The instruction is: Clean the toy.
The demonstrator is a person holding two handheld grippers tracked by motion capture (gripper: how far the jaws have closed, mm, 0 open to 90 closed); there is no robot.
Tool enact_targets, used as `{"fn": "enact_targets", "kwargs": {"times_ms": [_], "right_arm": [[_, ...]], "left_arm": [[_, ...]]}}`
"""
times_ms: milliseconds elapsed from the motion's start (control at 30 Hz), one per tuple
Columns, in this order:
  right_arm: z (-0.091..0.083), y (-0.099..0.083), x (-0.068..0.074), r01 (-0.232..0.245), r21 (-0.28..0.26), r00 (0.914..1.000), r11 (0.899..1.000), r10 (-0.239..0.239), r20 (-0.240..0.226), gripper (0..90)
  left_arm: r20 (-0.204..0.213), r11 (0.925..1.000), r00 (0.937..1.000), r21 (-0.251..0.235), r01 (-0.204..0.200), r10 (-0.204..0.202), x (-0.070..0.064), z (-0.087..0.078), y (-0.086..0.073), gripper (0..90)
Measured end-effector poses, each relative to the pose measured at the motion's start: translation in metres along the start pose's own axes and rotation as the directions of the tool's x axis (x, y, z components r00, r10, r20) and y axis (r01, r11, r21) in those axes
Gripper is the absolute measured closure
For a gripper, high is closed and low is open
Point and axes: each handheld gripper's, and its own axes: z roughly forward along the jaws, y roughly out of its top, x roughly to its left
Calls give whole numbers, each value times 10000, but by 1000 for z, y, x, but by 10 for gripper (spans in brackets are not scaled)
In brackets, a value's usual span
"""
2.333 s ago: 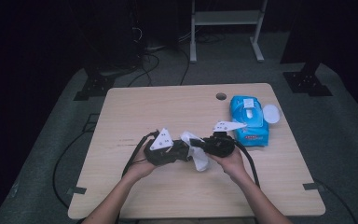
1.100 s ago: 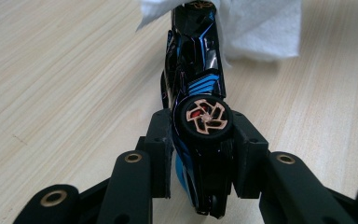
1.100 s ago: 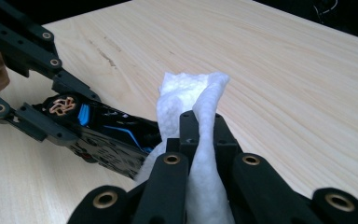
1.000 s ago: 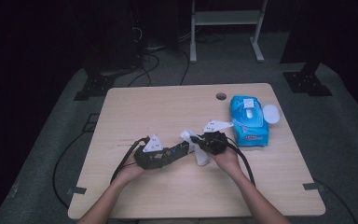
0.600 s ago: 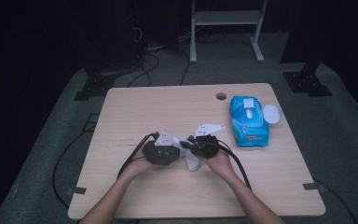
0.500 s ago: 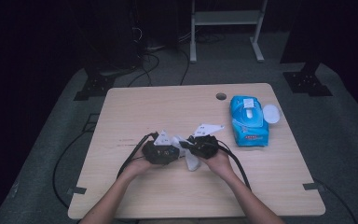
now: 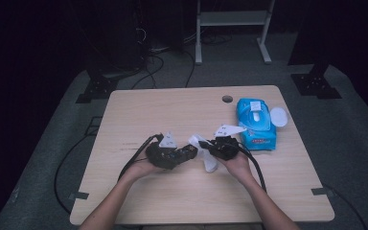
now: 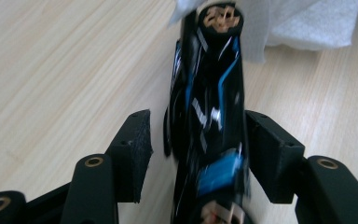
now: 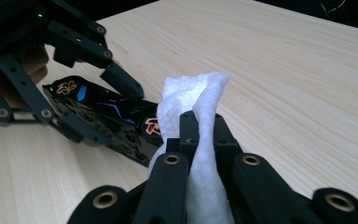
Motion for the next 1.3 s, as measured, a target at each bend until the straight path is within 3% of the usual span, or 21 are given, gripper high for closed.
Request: {"fn": "enact_targets", "kwargs": {"times_ms": [233, 367, 567, 700, 800, 867, 933, 1100, 1233, 1300], "right_arm": [[-6, -1, -1, -14, -71, 10000, 10000, 14, 16, 862], [-10, -4, -5, -148, -112, 9999, 9998, 149, 77, 862], [-16, -11, -10, -411, -142, 9991, 9991, 412, 116, 862], [-17, -12, -12, -495, -168, 9988, 9986, 495, 17, 862], [-16, -13, -11, -512, -167, 9986, 9985, 511, -96, 862], [-16, -13, -11, -577, -176, 9981, 9982, 573, -206, 862], [-17, -13, -10, -635, -208, 9976, 9978, 628, -297, 862], [-23, -8, -5, -625, -615, 9967, 9961, 591, -563, 862], [-32, 1, 5, -475, -1237, 9963, 9912, 381, -776, 862], [-38, 7, 10, -385, -1610, 9955, 9862, 239, -915, 862]], "left_arm": [[0, 9975, 9996, 647, -287, 288, -1, 12, 23, 441], [64, 9937, 9984, 970, -564, 560, -2, 16, 28, 566], [323, 9887, 9969, 1294, -755, 719, -3, 16, 33, 568], [250, 9816, 9972, 1766, -732, 698, -5, 25, 38, 484], [176, 9773, 9970, 1971, -773, 753, -7, 30, 41, 548], [235, 9816, 9978, 1795, -649, 617, -6, 29, 43, 567], [-1, 9811, 9961, 1728, -871, 885, -7, 27, 44, 570], [250, 9945, 9950, 366, -979, 970, -16, 14, 48, 570], [158, 9921, 9923, -268, -1225, 1230, -28, 10, 53, 570], [221, 9916, 9929, -578, -1156, 1170, -31, 9, 53, 570]]}}
